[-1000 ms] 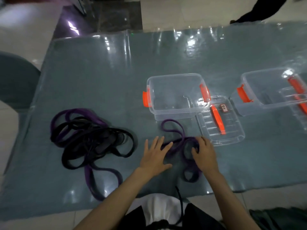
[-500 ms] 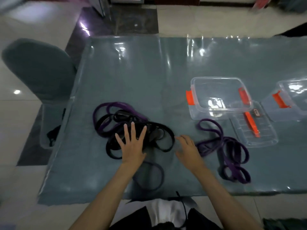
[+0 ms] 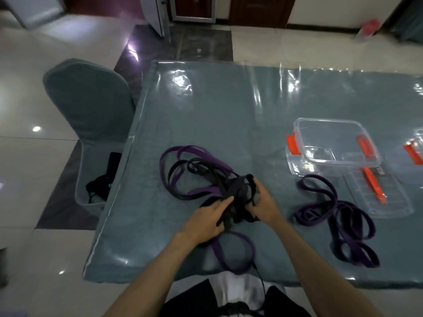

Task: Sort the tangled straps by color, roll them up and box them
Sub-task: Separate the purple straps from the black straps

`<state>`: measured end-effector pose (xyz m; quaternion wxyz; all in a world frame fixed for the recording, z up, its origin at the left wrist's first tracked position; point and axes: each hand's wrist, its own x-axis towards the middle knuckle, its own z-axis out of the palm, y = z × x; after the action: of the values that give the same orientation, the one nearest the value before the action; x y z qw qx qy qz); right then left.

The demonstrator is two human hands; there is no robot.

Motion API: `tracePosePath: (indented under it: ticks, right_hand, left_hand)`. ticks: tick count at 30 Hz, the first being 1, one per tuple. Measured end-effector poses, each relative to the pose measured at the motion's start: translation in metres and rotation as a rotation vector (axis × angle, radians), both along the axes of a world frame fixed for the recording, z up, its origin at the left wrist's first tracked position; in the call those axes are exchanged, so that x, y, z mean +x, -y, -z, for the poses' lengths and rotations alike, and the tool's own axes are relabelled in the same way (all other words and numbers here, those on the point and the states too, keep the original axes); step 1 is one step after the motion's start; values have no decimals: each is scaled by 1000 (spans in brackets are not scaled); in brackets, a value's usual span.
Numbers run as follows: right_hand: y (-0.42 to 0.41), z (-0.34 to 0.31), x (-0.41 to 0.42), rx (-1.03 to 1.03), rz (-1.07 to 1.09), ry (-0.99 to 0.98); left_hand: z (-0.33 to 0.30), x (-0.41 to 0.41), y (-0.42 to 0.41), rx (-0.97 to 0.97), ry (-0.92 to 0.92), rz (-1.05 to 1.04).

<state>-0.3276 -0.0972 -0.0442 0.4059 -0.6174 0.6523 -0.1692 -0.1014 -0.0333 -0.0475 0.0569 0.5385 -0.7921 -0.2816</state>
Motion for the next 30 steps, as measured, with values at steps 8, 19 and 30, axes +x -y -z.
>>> tracePosePath:
  ticks: [8,19,30]
  right_hand:
    - [45,-22,9,-90,178,-45]
    - [69,15,57,254,-140,-335]
    - [64,36,43,247,-237,-56]
  left_hand:
    - [-11,38,15,-12,40,8]
    - [2,76,33,250,57,-280]
    - [16,91,40,252,-37,-371]
